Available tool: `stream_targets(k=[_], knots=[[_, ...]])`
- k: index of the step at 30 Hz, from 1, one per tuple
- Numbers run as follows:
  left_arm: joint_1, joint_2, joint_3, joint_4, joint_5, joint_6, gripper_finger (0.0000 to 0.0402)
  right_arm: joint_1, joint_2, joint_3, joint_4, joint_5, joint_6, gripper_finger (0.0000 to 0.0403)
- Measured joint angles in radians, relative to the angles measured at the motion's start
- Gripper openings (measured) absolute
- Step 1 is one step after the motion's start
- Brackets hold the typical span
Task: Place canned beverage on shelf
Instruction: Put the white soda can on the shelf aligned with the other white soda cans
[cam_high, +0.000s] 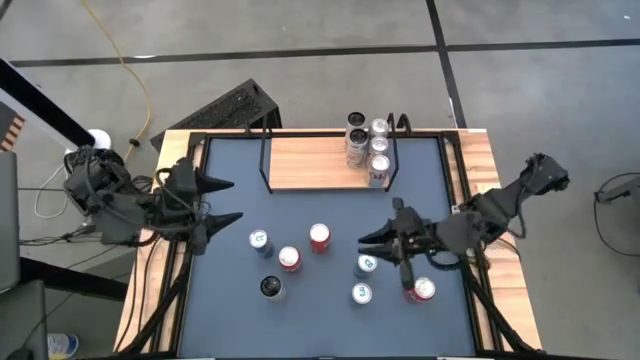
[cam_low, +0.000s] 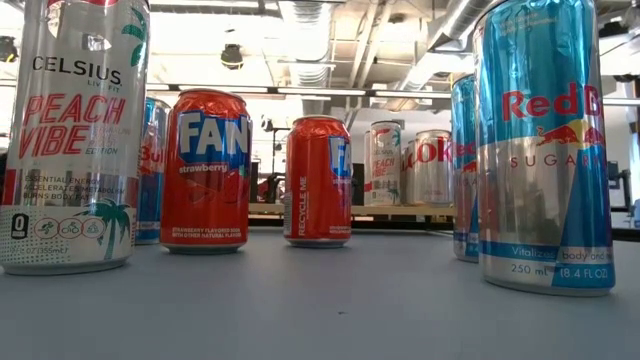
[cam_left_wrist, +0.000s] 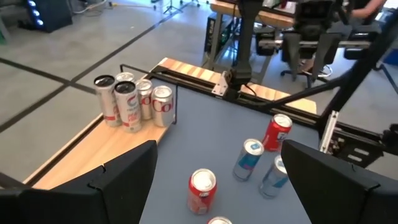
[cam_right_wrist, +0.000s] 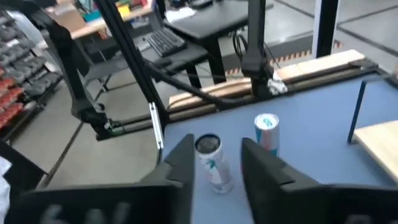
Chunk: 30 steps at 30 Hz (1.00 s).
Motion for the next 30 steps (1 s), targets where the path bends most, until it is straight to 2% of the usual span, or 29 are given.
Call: stream_targets(k=[5, 9, 16, 23, 27, 30], knots=[[-0.034, 0.013, 0.000, -0.004, -0.007, -0.005, 0.0332, -0.003, 0.055, 0.000, -0.011, -0.003, 0.024, 0.0183], [-0.079, 0.017, 0.000, -0.004, -0.003, -0.036, 0.0332, -0.011, 0.080, 0.000, -0.097, -0.024, 0.101, 0.0213], [-0.170, 0.016, 0.000, -0.004, -0.048, -0.066, 0.0332, -0.006, 0.130, 0.013, -0.296, -0.074, 0.214, 0.0220], [-0.224, 0.016, 0.000, -0.005, -0.052, -0.095, 0.0332, 0.008, 0.206, 0.166, -0.782, -0.267, 0.382, 0.0220], [-0.245, 0.016, 0.000, -0.007, -0.052, -0.097, 0.0332, 0.035, 0.243, 0.268, -1.039, -0.293, 0.437, 0.0220], [-0.252, 0.016, 0.000, -0.007, -0.052, -0.108, 0.0332, 0.044, 0.273, 0.313, -1.155, -0.349, 0.468, 0.0220]])
